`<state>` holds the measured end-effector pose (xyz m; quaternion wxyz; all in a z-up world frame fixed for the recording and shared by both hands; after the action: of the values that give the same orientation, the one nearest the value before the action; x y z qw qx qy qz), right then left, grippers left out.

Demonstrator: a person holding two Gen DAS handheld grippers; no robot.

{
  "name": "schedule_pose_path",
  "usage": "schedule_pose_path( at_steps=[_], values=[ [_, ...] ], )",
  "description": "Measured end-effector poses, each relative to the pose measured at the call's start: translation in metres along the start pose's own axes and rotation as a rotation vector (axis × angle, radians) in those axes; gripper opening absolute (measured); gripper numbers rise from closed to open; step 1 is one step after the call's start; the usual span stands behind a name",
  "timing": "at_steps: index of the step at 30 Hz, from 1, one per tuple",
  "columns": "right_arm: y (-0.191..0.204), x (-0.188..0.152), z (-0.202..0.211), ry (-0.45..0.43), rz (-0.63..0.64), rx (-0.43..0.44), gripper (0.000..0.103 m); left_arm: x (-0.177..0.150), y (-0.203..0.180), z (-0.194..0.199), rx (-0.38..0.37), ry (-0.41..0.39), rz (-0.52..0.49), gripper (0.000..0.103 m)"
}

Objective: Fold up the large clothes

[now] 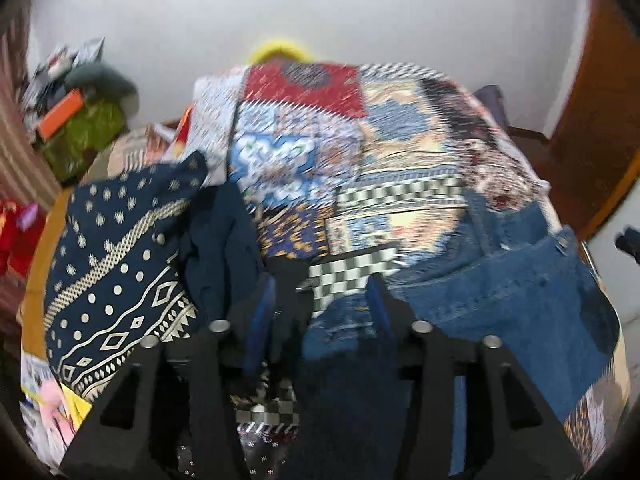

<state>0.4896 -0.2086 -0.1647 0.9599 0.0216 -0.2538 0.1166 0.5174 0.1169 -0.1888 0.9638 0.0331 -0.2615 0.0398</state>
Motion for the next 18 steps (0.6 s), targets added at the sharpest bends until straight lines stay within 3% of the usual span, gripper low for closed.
schedule_pose_path(
  at_steps=[3, 9, 16, 18],
  values=[
    [0.016, -0.005, 0.010, -0.012, -0.009, 0.065, 0.046, -0.010, -0.020, 0.009, -0.042, -0.002, -0.039, 0.057],
    [0.072, -0.033, -0.007, 0.099, 0.028, 0.242, 0.046, -0.040, -0.059, 0.007, -0.120, 0.032, -0.094, 0.060],
    [0.135, -0.075, -0.036, 0.185, 0.128, 0.322, 0.046, -0.088, -0.091, -0.028, -0.157, 0.126, -0.159, 0.060],
    [0.142, -0.083, -0.049, 0.196, 0.167, 0.280, 0.052, -0.100, -0.093, -0.045, -0.126, 0.150, -0.174, 0.063]
  ],
)
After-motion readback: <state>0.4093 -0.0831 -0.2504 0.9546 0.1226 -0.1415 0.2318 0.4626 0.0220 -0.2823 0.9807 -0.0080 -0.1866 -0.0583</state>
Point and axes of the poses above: each gripper's, at about its wrist camera, not at the fingertips, and z roughly against the way its jaws point, y to its left, x to its top, the point moved 6 cm from there along -z, roughly the way its jaws point, and after that the axes turned 8 degrees about y, right-handed, at the moved point
